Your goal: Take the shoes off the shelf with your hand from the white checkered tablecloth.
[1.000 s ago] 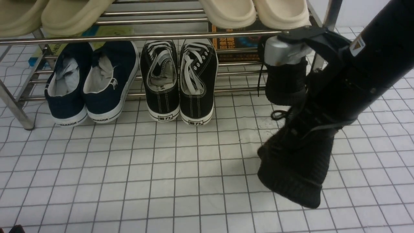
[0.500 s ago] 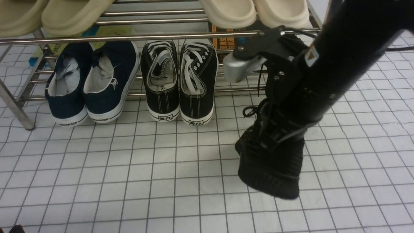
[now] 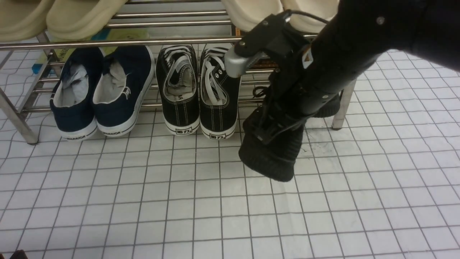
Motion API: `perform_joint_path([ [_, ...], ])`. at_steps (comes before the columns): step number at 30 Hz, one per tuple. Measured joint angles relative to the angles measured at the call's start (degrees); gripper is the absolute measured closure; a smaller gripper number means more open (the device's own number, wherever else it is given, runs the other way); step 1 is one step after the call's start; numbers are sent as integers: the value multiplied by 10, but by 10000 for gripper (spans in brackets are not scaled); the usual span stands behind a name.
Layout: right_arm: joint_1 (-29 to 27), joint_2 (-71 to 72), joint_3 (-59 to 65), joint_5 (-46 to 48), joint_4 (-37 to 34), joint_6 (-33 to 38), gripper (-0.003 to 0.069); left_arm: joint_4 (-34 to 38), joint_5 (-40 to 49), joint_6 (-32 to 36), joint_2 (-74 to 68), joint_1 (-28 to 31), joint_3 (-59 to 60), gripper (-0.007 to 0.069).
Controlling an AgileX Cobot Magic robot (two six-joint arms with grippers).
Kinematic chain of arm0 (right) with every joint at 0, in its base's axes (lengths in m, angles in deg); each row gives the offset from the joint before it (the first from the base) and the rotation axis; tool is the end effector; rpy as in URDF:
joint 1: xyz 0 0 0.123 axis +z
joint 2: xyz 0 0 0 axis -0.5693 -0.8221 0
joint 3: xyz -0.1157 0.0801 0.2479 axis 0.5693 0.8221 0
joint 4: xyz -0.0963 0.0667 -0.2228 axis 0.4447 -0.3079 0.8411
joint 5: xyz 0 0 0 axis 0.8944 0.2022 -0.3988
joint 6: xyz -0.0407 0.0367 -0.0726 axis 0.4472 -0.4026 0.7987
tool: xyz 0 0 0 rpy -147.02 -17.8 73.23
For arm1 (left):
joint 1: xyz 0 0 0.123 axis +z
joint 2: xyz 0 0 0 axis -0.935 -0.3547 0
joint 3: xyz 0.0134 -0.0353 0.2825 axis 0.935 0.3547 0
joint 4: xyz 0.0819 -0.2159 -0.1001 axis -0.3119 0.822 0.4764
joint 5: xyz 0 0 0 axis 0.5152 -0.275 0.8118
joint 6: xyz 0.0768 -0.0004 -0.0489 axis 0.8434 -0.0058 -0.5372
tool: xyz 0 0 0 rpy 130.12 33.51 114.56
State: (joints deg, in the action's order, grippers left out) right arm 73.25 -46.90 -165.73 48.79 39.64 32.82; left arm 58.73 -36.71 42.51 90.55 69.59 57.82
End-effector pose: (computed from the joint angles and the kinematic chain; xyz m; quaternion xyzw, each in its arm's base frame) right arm 0.2939 0.2471 0.3229 -0.4112 0.8684 0.1185 0.2505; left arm 0.0523 0.0054 0.1717 -0.0616 0.8024 -0.0070 0.5935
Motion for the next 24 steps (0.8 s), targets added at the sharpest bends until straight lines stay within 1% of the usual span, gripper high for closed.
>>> perform_joint_path([
  [9, 1, -56, 0, 7, -9, 4, 635, 0, 0, 0, 0, 0, 0, 385],
  [11, 1, -70, -1, 14, -26, 4, 625, 0, 0, 0, 0, 0, 0, 385],
  [13, 1, -80, -1, 15, -48, 4, 600, 0, 0, 0, 0, 0, 0, 385],
  [15, 1, -87, -1, 14, -67, 4, 552, 0, 0, 0, 0, 0, 0, 385],
  [18, 1, -91, -2, 23, -79, 4, 414, 0, 0, 0, 0, 0, 0, 385],
  [19, 1, -91, -3, 23, -79, 4, 405, 0, 0, 0, 0, 0, 0, 385],
  [20, 1, -91, -14, 54, -78, 4, 323, 0, 0, 0, 0, 0, 0, 385],
  [21, 0, -91, -22, 72, -77, 4, 291, 0, 0, 0, 0, 0, 0, 385],
  [22, 0, -91, -24, 82, -76, 4, 284, 0, 0, 0, 0, 0, 0, 385],
  [23, 0, -91, -51, 121, -63, -4, 236, 0, 0, 0, 0, 0, 0, 385],
  [24, 0, -91, -65, 135, -54, -9, 225, 0, 0, 0, 0, 0, 0, 385],
])
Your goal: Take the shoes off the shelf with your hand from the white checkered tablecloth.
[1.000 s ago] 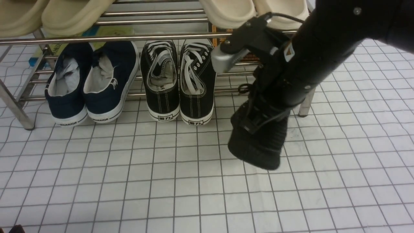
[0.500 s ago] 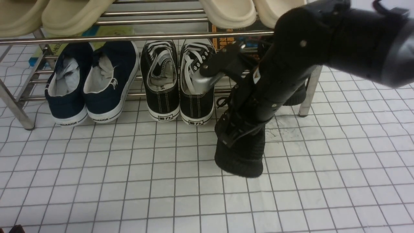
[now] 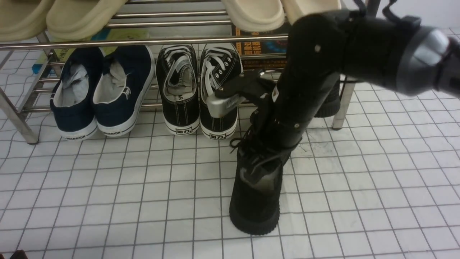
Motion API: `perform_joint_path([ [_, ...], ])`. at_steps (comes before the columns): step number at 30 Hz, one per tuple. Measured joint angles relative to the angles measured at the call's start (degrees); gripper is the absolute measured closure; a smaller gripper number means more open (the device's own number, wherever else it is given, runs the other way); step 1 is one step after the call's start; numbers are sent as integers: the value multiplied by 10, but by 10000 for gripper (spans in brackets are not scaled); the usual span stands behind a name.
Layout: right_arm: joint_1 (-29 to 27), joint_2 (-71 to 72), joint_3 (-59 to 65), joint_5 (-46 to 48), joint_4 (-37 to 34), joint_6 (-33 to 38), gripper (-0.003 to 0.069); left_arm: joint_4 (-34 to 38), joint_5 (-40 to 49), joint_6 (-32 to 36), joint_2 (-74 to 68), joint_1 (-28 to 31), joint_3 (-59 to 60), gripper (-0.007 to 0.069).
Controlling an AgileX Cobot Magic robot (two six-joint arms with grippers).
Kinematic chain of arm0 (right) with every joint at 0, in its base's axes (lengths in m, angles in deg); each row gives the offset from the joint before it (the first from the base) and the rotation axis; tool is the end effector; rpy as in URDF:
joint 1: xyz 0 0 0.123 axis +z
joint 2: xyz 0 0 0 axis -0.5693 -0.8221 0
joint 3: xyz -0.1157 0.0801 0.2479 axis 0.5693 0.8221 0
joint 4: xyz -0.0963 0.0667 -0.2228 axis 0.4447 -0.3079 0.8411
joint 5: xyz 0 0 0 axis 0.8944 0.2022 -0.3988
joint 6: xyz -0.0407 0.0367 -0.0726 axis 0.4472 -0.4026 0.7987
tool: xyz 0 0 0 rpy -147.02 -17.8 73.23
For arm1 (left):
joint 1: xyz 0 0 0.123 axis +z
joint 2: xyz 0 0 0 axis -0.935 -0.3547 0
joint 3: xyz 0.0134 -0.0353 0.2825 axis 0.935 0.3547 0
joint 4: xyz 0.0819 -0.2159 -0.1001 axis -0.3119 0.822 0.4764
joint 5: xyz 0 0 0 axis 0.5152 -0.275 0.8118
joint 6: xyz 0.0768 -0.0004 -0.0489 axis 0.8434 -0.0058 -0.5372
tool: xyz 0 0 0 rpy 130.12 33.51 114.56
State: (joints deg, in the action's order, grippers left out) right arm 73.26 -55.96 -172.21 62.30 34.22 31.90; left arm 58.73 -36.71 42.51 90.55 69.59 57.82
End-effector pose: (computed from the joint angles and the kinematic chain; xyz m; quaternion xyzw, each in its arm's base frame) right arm 0.3026 0.2660 0.2863 -0.4102 0.8954 0.1377 0.1049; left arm 0.0523 0.0054 0.1717 -0.0616 0.8024 -0.0070 0.5935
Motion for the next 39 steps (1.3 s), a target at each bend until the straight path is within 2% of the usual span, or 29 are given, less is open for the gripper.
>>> perform_joint_path([
  [3, 0, 0, -55, 20, 44, -21, 248, 0, 0, 0, 0, 0, 0, 385],
  [5, 0, 0, -88, 22, 87, -41, 323, 0, 0, 0, 0, 0, 0, 385],
  [8, 0, 1, -124, 24, 180, -89, 557, 0, 0, 0, 0, 0, 0, 385],
  [9, 0, 1, -126, 24, 191, -97, 582, 0, 0, 0, 0, 0, 0, 385],
  [10, 0, 1, -128, 26, 224, -124, 640, 0, 0, 0, 0, 0, 0, 385],
  [11, -1, 1, -129, 26, 229, -128, 652, 0, 0, 0, 0, 0, 0, 385],
  [13, -8, -1, -129, 12, 286, -197, 669, 0, 0, 0, 0, 0, 0, 385],
  [14, -9, -1, -129, 11, 288, -201, 669, 0, 0, 0, 0, 0, 0, 385],
  [16, -27, -7, -130, -13, 301, -240, 649, 0, 0, 0, 0, 0, 0, 385],
  [19, -48, -17, -130, -31, 296, -251, 610, 0, 0, 0, 0, 0, 0, 385],
  [24, -104, -46, -130, -75, 253, -257, 410, 0, 0, 0, 0, 0, 0, 385],
  [25, -105, -46, -130, -75, 252, -257, 402, 0, 0, 0, 0, 0, 0, 385],
  [26, -115, -54, -130, -91, 247, -257, 330, 0, 0, 0, 0, 0, 0, 385],
  [28, -120, -61, -130, -105, 246, -253, 258, 0, 0, 0, 0, 0, 0, 385],
  [32, -121, -70, -130, -131, 248, -233, 163, 0, 0, 0, 0, 0, 0, 385],
  [35, -121, -78, -130, -150, 251, -230, 134, 0, 0, 0, 0, 0, 0, 385],
  [39, -121, -91, -130, -161, 259, -224, 137, 0, 0, 0, 0, 0, 0, 385],
])
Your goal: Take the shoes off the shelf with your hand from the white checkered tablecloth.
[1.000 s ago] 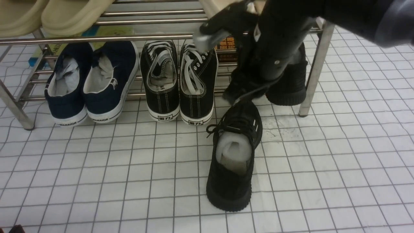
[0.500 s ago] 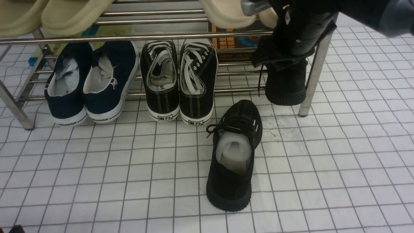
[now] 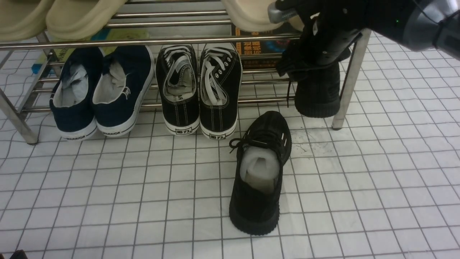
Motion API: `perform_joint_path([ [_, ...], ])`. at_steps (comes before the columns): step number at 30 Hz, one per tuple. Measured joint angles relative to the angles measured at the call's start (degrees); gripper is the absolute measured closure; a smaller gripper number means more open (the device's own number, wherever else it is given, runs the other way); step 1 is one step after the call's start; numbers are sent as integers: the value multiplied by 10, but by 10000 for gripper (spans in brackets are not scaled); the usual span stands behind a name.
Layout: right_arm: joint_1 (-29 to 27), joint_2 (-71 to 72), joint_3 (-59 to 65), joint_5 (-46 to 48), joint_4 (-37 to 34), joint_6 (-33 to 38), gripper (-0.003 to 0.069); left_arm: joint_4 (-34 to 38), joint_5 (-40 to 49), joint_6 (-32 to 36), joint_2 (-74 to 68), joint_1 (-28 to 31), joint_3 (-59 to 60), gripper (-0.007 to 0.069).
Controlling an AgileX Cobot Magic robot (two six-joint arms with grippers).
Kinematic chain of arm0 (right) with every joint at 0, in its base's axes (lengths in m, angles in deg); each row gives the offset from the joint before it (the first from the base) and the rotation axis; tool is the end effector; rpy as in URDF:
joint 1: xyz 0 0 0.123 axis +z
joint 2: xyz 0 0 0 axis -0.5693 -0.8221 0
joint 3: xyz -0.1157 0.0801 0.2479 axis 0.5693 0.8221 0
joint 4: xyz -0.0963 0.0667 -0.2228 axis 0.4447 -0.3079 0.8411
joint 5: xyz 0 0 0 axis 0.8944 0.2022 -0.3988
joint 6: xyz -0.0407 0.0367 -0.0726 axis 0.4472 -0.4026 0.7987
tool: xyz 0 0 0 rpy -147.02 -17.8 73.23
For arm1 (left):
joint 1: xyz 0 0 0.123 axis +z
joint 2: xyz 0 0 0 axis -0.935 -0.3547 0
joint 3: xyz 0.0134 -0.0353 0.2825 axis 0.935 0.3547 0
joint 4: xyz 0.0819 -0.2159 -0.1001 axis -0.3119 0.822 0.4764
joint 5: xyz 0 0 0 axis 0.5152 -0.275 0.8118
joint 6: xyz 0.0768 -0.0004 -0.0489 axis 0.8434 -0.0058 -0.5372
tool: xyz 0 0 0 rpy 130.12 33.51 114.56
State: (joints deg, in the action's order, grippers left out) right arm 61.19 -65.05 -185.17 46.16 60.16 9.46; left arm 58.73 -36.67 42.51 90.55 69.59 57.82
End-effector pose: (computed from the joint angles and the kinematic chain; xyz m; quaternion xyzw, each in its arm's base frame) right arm 0.4272 0.1953 0.2931 -0.1858 0.9296 -0.0081 0.3182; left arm 0.0523 0.0054 0.1716 -0.0617 0.8026 -0.0070 0.5933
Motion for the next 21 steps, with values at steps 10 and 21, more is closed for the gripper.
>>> perform_joint_path([
  [10, 0, -23, 0, -4, 12, 3, 235, 0, 0, 0, 0, 0, 0, 385],
  [21, 0, -11, -30, 40, 11, 39, 218, 0, 0, 0, 0, 0, 0, 385],
])
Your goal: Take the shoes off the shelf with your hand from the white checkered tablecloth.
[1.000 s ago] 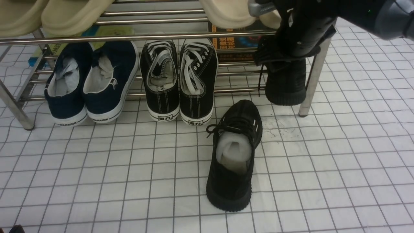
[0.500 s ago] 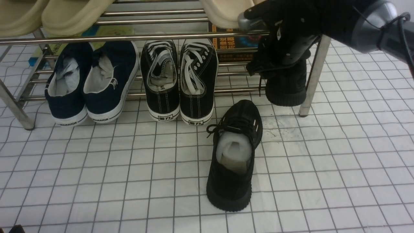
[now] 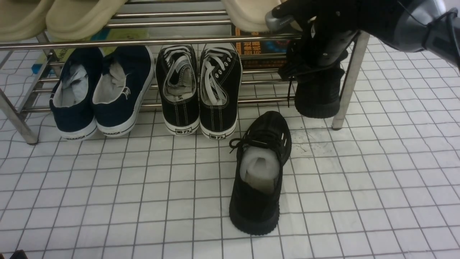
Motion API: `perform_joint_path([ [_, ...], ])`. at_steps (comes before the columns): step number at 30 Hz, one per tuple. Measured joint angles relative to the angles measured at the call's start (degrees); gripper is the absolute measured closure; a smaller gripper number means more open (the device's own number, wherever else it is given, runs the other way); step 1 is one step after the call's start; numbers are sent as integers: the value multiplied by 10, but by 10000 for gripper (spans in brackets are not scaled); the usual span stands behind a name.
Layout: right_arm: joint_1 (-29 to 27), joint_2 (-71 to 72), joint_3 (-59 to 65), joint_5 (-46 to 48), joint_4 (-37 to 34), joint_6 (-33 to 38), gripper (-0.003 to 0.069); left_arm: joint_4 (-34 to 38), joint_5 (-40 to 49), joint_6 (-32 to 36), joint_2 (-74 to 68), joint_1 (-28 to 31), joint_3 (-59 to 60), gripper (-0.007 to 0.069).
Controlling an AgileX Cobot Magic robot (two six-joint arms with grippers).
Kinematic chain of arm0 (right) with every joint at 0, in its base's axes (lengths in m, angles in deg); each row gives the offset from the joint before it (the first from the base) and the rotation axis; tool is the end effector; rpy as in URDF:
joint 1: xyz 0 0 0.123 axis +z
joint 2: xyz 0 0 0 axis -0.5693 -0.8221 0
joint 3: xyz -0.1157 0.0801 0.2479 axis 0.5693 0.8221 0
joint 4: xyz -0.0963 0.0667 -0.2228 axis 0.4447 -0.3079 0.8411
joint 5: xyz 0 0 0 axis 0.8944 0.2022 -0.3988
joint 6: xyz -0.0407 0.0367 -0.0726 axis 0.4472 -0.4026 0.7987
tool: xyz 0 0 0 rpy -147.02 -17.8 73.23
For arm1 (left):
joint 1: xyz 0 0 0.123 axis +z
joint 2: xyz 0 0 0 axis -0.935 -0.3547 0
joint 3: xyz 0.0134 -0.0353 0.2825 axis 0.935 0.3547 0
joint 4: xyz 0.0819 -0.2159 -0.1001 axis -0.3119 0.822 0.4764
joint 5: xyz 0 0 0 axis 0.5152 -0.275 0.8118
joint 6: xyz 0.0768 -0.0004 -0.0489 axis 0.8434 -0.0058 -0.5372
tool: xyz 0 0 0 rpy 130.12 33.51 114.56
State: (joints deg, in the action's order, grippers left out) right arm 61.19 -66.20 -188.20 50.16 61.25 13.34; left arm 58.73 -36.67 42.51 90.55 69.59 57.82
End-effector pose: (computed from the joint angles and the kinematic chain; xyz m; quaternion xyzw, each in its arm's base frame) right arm 0.4293 0.1939 0.2965 -0.2155 0.9275 -0.0341 0.3034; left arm 0.0523 0.0054 0.1716 -0.0617 0.8026 -0.0070 0.5933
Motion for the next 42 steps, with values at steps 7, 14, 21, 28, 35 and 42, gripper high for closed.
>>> perform_joint_path([
  [7, 0, -5, -3, 4, -15, 0, 112, 0, 0, 0, 0, 0, 0, 385],
  [14, 0, -33, -4, -11, -14, 0, 106, 0, 0, 0, 0, 0, 0, 385],
  [21, 0, -44, -9, -11, -11, 2, 242, 0, 0, 0, 0, 0, 0, 385],
  [28, 0, -41, -10, 42, -23, 26, 636, 0, 0, 0, 0, 0, 0, 385],
  [35, 0, 7, -4, 131, -79, 31, 641, 0, 0, 0, 0, 0, 0, 385],
  [42, -1, 108, 17, 160, -160, 32, 641, 0, 0, 0, 0, 0, 0, 385],
])
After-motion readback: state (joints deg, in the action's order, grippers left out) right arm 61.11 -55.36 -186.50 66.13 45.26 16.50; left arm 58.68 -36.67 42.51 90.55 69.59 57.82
